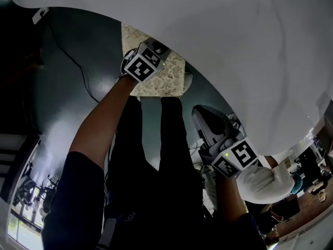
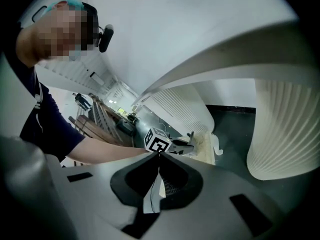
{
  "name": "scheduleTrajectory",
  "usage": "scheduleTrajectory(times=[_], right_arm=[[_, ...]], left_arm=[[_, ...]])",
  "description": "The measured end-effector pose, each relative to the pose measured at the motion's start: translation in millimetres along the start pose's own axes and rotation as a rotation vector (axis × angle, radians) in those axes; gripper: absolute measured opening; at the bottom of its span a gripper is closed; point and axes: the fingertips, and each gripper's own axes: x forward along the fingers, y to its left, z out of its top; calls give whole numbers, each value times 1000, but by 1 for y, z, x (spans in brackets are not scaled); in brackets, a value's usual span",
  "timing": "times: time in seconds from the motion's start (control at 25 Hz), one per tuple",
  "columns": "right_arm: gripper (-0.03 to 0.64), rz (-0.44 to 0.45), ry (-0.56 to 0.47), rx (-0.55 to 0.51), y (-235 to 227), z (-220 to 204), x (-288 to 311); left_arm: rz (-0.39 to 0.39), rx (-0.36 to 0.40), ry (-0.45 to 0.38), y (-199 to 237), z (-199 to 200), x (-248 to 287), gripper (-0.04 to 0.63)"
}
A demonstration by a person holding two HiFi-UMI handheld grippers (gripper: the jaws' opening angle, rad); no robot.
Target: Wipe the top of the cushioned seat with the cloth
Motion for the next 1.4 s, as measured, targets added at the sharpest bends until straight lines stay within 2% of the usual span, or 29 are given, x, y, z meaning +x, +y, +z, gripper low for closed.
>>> scheduleTrajectory(times=[0.2,0.32,0.52,0.64,0.92,1.08,1.2,1.4], right_arm=[[26,-6,-5,-5,-4,1,-6],[26,-6,-4,-12,0,1,-5],[26,14,10,-36,14,2,7],[26,37,20,-50,30,0,24],[26,88,63,-76,78,-17,75],[26,110,98,-107,103,-26,103],[26,115,116,-129,115,-29,119],[26,113,136,-143,122,-36,136]], left_arm=[[-49,14,-44,-25,22,10,14],[-67,15,-102,-36,37,0,15],[-43,-28,-186,-33,43,-34,14],[-16,-59,-191,-20,19,-58,15],[62,-147,-160,17,-72,-126,14],[106,-197,-164,34,-110,-160,14],[121,-231,-170,41,-137,-172,14],[111,-244,-157,39,-157,-172,14]])
